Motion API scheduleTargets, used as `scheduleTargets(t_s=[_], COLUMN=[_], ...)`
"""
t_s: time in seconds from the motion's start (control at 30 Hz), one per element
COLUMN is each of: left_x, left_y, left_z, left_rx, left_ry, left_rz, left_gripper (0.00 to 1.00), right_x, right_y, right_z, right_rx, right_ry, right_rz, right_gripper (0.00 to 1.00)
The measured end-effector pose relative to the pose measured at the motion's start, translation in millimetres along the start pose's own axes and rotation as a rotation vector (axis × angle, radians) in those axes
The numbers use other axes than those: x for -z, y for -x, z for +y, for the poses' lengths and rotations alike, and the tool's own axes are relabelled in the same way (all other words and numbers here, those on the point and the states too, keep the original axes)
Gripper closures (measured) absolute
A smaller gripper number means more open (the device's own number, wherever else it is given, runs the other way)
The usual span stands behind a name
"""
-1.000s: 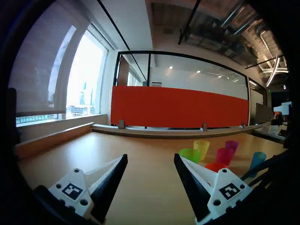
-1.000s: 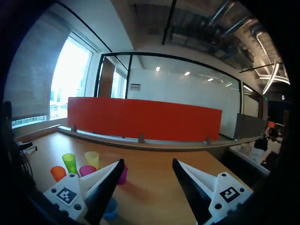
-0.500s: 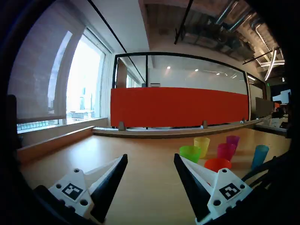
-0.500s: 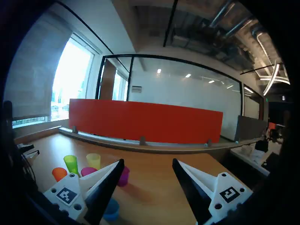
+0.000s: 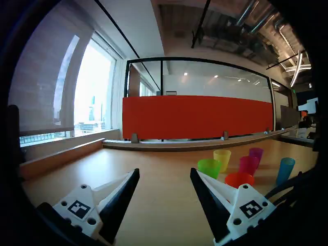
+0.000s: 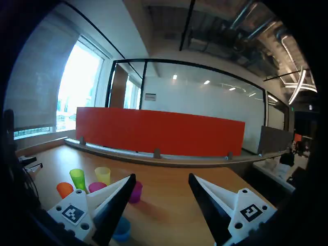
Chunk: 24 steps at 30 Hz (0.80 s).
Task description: Pour water
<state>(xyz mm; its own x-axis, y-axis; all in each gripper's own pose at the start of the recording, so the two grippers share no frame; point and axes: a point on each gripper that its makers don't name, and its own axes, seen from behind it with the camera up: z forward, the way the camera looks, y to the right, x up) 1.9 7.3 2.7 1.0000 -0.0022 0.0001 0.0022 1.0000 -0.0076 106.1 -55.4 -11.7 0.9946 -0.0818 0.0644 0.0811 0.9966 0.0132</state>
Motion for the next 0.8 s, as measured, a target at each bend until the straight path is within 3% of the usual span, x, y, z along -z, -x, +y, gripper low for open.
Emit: scheduleTargets(t_s=[0.5,0.8], left_x=[-0.1,0.1], left_y=[0.2,0.1], left_z=[0.7,-0.2], left_rx=[-0.001,-0.001], left_ry=[0.0,0.0], left_rz=[0.0,0.0], left_gripper=[0.08,0.08], right_x=[1.7,0.0], right_y=[-4.5,7.3], right_z=[19.5,33.6], right_rx=[-0.008,-0.028], right_ry=[0.041,0.076], right_rz=[0.036,0.074], right_gripper=[0.0,0.0])
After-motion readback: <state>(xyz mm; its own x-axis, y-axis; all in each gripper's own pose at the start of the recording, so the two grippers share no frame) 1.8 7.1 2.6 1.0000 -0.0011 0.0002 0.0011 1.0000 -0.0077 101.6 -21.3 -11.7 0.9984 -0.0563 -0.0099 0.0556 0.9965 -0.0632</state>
